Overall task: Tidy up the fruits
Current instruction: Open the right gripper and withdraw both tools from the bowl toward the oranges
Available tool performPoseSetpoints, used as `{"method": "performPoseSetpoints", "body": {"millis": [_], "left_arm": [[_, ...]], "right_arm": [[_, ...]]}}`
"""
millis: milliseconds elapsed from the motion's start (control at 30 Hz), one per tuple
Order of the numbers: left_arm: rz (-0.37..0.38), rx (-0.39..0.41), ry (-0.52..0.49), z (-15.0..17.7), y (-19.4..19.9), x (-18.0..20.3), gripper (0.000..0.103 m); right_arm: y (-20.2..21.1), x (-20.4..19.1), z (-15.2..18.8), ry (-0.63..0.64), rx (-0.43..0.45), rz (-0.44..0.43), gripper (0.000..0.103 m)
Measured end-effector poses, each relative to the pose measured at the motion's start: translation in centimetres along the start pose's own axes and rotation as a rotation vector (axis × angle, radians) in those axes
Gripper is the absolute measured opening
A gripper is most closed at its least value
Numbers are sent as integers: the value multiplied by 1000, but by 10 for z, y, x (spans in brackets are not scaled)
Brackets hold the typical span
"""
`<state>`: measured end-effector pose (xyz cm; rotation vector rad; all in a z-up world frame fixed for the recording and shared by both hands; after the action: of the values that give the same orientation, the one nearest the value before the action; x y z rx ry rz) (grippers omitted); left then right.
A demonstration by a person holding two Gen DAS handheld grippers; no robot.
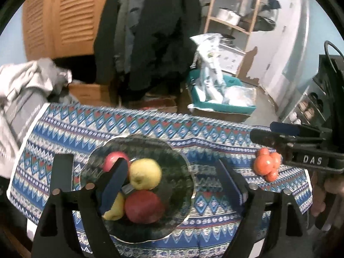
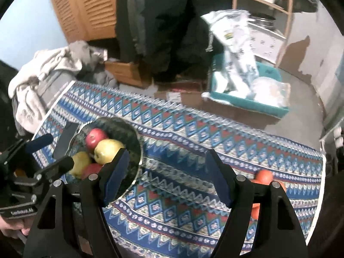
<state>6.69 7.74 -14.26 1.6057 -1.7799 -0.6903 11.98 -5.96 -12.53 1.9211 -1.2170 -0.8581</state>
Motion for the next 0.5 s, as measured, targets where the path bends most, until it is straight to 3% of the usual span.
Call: {"method": "performPoseSetpoints", "body": {"millis": [500], "left_arm": [[44, 48, -136, -25, 22, 79, 87]], "right_arm": [[77, 57, -5, -58, 157, 54, 74]]}}
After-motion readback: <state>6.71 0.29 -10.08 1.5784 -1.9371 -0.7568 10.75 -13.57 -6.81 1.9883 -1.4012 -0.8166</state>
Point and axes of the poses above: each gripper's, at about its wrist camera, not at the fingertips, and y roughly against the way its jaws point, x to its right, z to its underside, the point moved 9 cm from there along -y, roughly the way its jaws point, and after that the axes turned 6 degrees about -y, right-handed, at the moved point
